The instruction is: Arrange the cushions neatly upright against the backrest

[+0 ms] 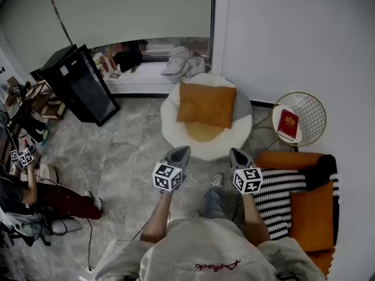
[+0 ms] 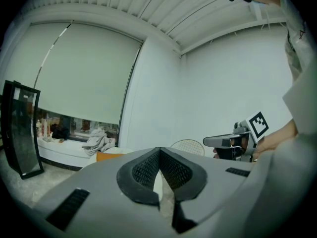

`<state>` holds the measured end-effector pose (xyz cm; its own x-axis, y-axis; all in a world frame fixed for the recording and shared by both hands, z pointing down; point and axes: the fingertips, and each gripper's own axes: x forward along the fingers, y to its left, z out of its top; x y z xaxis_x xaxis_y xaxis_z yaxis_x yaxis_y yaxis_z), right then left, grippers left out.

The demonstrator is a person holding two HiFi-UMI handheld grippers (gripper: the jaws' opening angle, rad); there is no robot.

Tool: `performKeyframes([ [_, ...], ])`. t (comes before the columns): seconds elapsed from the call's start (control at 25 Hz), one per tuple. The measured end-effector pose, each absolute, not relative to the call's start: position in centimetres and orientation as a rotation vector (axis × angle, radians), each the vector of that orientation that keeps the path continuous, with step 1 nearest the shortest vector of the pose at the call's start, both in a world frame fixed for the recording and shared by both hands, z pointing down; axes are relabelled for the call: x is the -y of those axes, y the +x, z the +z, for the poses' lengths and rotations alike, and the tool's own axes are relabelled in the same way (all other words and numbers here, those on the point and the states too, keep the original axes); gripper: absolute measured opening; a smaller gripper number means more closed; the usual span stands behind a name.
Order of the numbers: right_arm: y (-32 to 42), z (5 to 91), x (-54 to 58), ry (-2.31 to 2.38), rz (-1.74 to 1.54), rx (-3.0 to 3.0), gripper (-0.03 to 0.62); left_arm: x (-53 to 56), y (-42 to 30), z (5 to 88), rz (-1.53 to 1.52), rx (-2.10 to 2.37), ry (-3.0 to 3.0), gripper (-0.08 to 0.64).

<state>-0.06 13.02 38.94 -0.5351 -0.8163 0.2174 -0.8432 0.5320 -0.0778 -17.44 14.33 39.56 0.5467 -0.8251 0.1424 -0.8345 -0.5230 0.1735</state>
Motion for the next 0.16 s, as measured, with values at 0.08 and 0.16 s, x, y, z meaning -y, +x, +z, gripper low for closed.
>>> performKeyframes([
  [0.08, -0.04, 38.87, -13.35, 1.423, 0.261, 2.611, 0.026, -14.61, -17.37, 39.35, 0.061, 1.395, 2.564, 0.029],
  [0.16, 0.0, 38.86, -13.62, 1.42, 0.262, 2.61, 0.026, -14.85, -17.26, 39.24, 0.063, 1.393, 2.565, 0.029],
])
